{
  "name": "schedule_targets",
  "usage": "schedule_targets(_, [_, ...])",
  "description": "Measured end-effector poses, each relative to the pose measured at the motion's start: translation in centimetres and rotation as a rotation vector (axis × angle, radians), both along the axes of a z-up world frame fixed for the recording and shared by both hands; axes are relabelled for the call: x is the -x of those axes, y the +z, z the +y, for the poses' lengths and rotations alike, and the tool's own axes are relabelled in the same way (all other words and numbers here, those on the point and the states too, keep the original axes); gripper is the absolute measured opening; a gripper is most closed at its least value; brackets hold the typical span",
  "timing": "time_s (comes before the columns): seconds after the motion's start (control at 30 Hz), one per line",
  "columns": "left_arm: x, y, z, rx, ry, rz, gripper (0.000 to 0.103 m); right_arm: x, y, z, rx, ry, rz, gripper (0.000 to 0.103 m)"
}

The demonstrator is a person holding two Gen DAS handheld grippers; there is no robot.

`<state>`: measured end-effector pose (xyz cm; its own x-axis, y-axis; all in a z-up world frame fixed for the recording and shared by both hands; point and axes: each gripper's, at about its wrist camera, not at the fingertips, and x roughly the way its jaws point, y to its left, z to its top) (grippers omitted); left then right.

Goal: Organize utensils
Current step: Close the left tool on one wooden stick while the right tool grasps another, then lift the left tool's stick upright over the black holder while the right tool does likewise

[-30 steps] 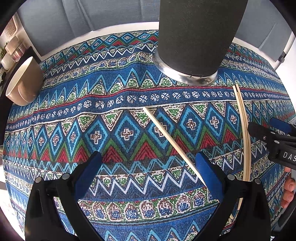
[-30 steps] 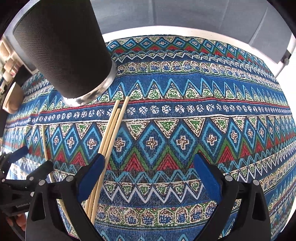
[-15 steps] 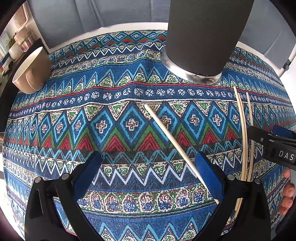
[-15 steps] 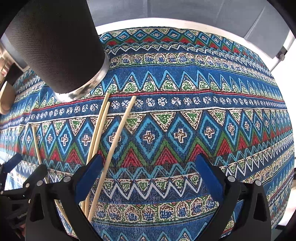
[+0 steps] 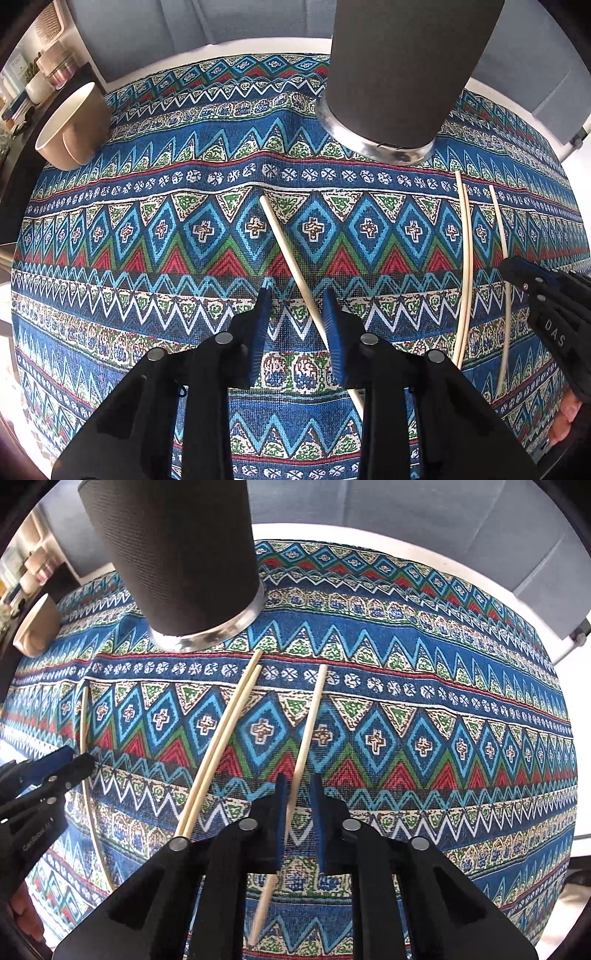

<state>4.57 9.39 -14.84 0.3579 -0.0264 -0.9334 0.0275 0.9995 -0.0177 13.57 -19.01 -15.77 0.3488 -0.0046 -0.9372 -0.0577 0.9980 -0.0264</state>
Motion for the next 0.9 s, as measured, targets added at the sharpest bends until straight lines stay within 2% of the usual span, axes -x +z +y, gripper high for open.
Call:
schedule_targets(0.07, [-0.2, 0.2, 1.2, 0.025, -0.004, 0.004, 0.011, 0.2, 0.0, -1.3, 0.002, -0.017, 0.005, 0.005])
schedule_targets(0.13, [-0.6, 0.2, 2.5, 0.081, 0.010, 0.037, 0.005, 0.4, 0.0, -2.6, -0.010, -0.026, 0.013, 0.004])
schedule_targets(0.37, [-1.5, 0.3, 5.8, 0.241, 0.070, 0.118, 0.004, 1.7, 0.4, -8.8, -0.077, -0.116, 0.054, 0.004])
schedule_targets(0.5, [-2.2, 1.6, 8.0, 0.241, 0.108, 0.100, 0.004, 2.4, 1.5, -13.5, -0.129, -0.174, 0.041, 0.005])
schedule_targets(0.67, [-2.8, 4.8, 9.5, 0.190, 0.109, 0.032, 0.004, 1.3, 3.6, -18.6, -0.172, -0.229, -0.016, 0.005])
schedule_targets(0.73, [-3.7, 6.1, 10.6, 0.178, 0.116, 0.008, 0.004, 0.6, 5.2, -17.5, -0.187, -0.242, -0.047, 0.005])
schedule_targets(0.9, [-5.8, 9.7, 10.3, 0.177, 0.122, -0.061, 0.004, -1.0, 9.4, -16.3, -0.206, -0.242, -0.147, 0.005])
